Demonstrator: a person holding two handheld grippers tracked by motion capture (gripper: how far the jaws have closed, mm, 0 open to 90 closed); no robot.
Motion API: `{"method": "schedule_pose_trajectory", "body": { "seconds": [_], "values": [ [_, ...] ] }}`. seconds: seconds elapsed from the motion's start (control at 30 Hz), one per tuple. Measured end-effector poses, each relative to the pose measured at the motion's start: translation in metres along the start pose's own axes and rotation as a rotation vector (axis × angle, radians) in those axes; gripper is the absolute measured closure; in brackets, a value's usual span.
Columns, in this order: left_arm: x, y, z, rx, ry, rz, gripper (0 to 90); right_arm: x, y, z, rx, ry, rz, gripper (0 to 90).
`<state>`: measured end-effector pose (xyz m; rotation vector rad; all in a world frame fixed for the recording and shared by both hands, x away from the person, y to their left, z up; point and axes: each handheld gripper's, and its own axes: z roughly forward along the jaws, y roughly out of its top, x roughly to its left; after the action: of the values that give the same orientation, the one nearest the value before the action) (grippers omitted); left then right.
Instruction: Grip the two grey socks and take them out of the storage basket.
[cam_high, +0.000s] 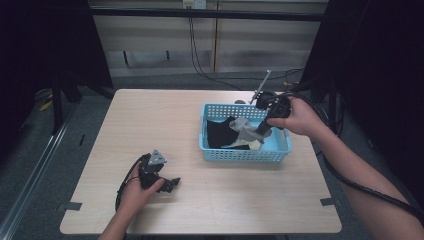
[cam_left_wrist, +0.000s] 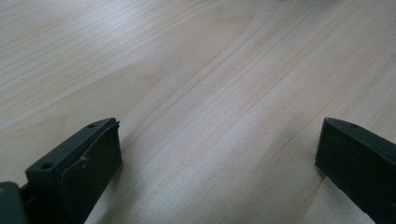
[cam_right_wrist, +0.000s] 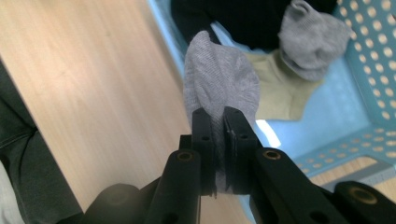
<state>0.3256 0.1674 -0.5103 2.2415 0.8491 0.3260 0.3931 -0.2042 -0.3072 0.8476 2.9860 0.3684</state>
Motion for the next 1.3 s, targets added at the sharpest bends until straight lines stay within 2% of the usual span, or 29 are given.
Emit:
{"method": "schedule_pose_trajectory", "body": {
  "seconds": [0.03, 0.07, 0.13, 0.3, 0.33, 0.37, 0.4, 0.43, 0.47, 0.5, 0.53, 0.57, 0.6, 0.63, 0.73, 0.83, 0.87, 0.9, 0.93, 1.0, 1.1, 1.23, 1.27, 1.3],
  "values": [
    [0.000, 0.000, 0.000, 0.000, 0.000, 0.000, 0.0, 0.000, 0.000, 0.000, 0.000, 0.000, 0.000, 84.2],
    [0.000, 0.000, 0.000, 0.000, 0.000, 0.000, 0.0, 0.012, 0.001, -0.004, -0.018, 0.006, -0.033, 84.3],
    [0.000, 0.000, 0.000, 0.000, -0.001, 0.000, 0.0, 0.017, 0.002, -0.005, -0.026, 0.009, -0.048, 84.2],
    [0.000, 0.000, 0.000, -0.003, 0.000, 0.000, 0.0, 0.060, 0.008, -0.009, -0.069, 0.049, -0.166, 84.3],
    [0.000, 0.000, 0.000, -0.003, 0.001, 0.000, 0.0, 0.067, 0.009, -0.007, -0.082, 0.062, -0.209, 84.2],
    [0.000, 0.000, 0.000, -0.004, 0.000, -0.001, 0.0, 0.078, 0.010, -0.004, -0.081, 0.083, -0.226, 84.2],
    [0.000, 0.000, 0.000, -0.004, -0.003, -0.005, 0.0, 0.083, 0.011, -0.001, -0.081, 0.091, -0.247, 84.2],
    [0.000, 0.000, 0.000, -0.004, -0.002, -0.005, 0.0, 0.090, 0.012, 0.004, -0.077, 0.103, -0.262, 84.2],
    [0.000, 0.000, 0.000, -0.004, 0.000, 0.000, 0.0, 0.100, 0.012, 0.017, -0.066, 0.125, -0.296, 84.1],
    [0.000, 0.000, 0.000, -0.004, 0.000, 0.000, 0.0, 0.100, 0.012, 0.017, -0.066, 0.125, -0.296, 84.1],
    [0.000, 0.000, 0.000, 0.004, -0.002, 0.005, 0.0, 0.105, 0.011, 0.026, -0.053, 0.144, -0.306, 84.1],
    [0.000, 0.000, 0.000, 0.005, -0.002, 0.007, 0.0, 0.109, 0.011, 0.039, -0.028, 0.160, -0.318, 84.1],
    [0.000, 0.000, 0.000, 0.005, -0.002, 0.007, 0.0, 0.113, 0.009, 0.061, 0.010, 0.172, -0.332, 84.0],
    [0.000, 0.000, 0.000, 0.005, -0.002, 0.007, 0.0, 0.113, 0.009, 0.061, 0.010, 0.172, -0.332, 84.0],
    [0.000, 0.000, 0.000, 0.004, -0.002, 0.005, 0.0, 0.115, 0.003, 0.090, 0.076, 0.195, -0.321, 83.7],
    [0.000, 0.000, 0.000, 0.005, -0.002, 0.006, 0.0, 0.114, -0.003, 0.110, 0.108, 0.207, -0.310, 82.4],
    [0.000, 0.000, 0.000, 0.005, -0.002, 0.006, 0.0, 0.113, -0.005, 0.113, 0.114, 0.205, -0.321, 82.0],
    [0.000, 0.000, 0.000, 0.005, -0.002, 0.006, 0.0, 0.113, -0.007, 0.116, 0.125, 0.207, -0.301, 81.2],
    [0.000, 0.000, 0.000, 0.005, -0.002, 0.007, 0.0, 0.109, -0.010, 0.121, 0.128, 0.210, -0.291, 75.6],
    [0.000, 0.000, 0.000, 0.005, -0.002, 0.007, 0.0, 0.108, -0.011, 0.122, 0.124, 0.202, -0.281, 73.3],
    [0.000, 0.000, 0.000, 0.005, -0.002, 0.007, 0.0, 0.103, -0.015, 0.119, 0.102, 0.181, -0.254, 57.9],
    [0.000, 0.000, 0.000, 0.004, -0.005, 0.002, 0.0, 0.100, -0.015, 0.109, 0.073, 0.175, -0.249, 52.8],
    [0.000, 0.000, 0.000, 0.005, -0.002, 0.006, 0.0, 0.095, -0.014, 0.099, 0.050, 0.171, -0.228, 49.7],
    [0.000, 0.000, 0.000, 0.005, -0.002, 0.006, 0.0, 0.095, -0.014, 0.099, 0.050, 0.171, -0.228, 49.7]
  ]
}}
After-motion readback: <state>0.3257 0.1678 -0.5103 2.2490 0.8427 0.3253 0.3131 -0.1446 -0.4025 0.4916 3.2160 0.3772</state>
